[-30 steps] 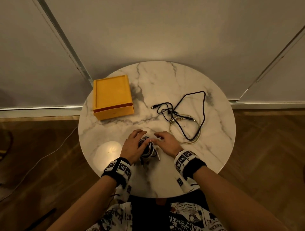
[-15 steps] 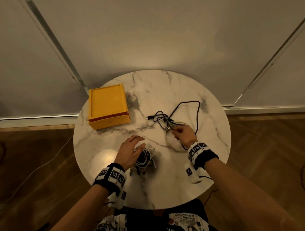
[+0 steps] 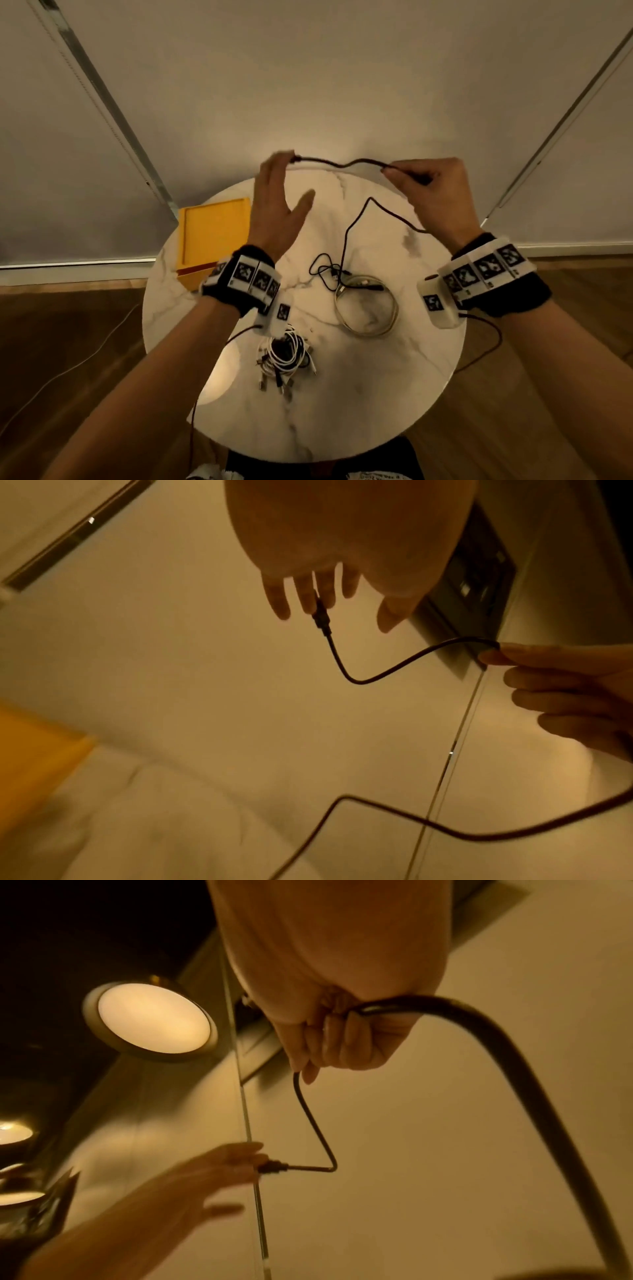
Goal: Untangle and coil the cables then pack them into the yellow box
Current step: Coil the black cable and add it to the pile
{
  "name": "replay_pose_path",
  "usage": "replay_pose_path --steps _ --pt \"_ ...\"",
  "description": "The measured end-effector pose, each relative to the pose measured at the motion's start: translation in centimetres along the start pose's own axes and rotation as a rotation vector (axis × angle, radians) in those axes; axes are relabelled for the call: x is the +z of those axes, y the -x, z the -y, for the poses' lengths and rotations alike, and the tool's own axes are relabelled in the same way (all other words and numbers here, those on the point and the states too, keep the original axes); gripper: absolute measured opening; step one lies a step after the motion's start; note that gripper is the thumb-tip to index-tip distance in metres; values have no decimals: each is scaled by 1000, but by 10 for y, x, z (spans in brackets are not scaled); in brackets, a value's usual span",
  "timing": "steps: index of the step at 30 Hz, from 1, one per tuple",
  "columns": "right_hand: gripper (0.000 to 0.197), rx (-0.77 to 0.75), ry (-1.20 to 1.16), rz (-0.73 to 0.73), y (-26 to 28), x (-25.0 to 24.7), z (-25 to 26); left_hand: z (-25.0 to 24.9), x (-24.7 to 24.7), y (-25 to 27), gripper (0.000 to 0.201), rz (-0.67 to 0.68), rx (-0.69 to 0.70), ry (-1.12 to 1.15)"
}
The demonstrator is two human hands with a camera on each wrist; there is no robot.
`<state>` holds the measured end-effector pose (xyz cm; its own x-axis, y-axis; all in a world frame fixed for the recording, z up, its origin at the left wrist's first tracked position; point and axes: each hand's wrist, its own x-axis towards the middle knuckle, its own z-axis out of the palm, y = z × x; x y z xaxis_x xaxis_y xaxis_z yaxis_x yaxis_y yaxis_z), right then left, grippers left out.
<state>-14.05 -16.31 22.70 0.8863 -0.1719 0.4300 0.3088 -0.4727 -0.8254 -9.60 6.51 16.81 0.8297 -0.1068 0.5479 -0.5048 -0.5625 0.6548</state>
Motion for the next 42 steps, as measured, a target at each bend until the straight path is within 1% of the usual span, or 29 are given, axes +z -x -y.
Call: replay_pose_path --steps 2,3,4,5,6,7,8,9,10,11,12,13,15,16,17,19,21,22,23,24,26,29,32,33,35,37,39,40,42 --pt "14 -38 33 24 -7 -13 18 -20 -15 -28 50 -151 158 -132" --pt "14 -52 48 40 -10 -19 24 -29 -22 -39 52 -162 226 -219" --pt "14 -65 60 55 -12 -24 29 -36 -28 -49 56 -114 264 -319" --pt "14 -72 61 70 -14 -27 32 -40 -31 -57 59 -4 260 -410" --pt "13 -79 53 83 -15 -28 36 -42 -32 -65 58 147 219 -462" --pt "12 -84 44 96 -16 -27 37 -42 -31 -70 52 318 145 -449" --pt "12 -93 37 110 -17 -26 38 -42 -28 -72 40 486 41 -349" --pt "11 -104 30 119 -16 -24 38 -42 -25 -71 27 612 -88 -180" --pt "11 -113 17 119 -15 -22 36 -41 -21 -68 17 673 -217 0" --pt "11 -121 -4 115 -14 -21 34 -38 -16 -65 15 690 -313 116" --pt "11 -125 -28 110 -12 -20 32 -34 -12 -59 15 686 -360 166" --pt "11 -124 -55 105 -10 -19 30 -29 -9 -54 12 658 -352 154" --pt "13 -109 -109 116 -6 -18 28 -20 -6 -46 7 594 -284 93" --pt "14 -108 -130 125 -4 -17 28 -17 -5 -42 4 587 -289 114" --pt "14 -115 -144 130 -4 -17 27 -17 -5 -40 7 602 -343 193" --pt "15 -133 -164 126 -3 -18 23 -20 -6 -33 20 621 -533 527" --pt "13 -122 -150 128 -4 -21 13 -24 -14 -31 27 536 -714 956" --pt "13 -93 -116 149 -4 -23 6 -26 -19 -32 29 480 -766 1155" --pt "13 -46 -72 187 -3 -23 -1 -29 -24 -33 31 433 -786 1315" --pt "13 9 -32 233 -1 -21 -9 -34 -29 -35 31 398 -776 1420" --pt "12 92 23 307 7 -13 -23 -50 -33 -35 30 382 -714 1503" --pt "12 118 85 374 17 3 -35 -71 -31 -32 34 438 -632 1496" --pt "15 140 126 384 25 14 -35 -77 -31 -31 37 495 -610 1466" --pt "17 127 158 390 28 16 -34 -77 -31 -32 37 505 -586 1445" --pt "18 39 231 442 36 20 -29 -76 -28 -34 37 497 -485 1342" --pt "16 -54 261 545 42 23 -21 -73 -20 -35 35 467 -345 1143" --pt "19 -145 310 614 42 23 -11 -69 -10 -33 31 456 -223 825" --pt "20 -208 352 602 39 21 -7 -66 -6 -32 29 475 -164 652" --pt "18 -330 452 502 31 16 2 -60 -5 -31 26 555 -50 360"
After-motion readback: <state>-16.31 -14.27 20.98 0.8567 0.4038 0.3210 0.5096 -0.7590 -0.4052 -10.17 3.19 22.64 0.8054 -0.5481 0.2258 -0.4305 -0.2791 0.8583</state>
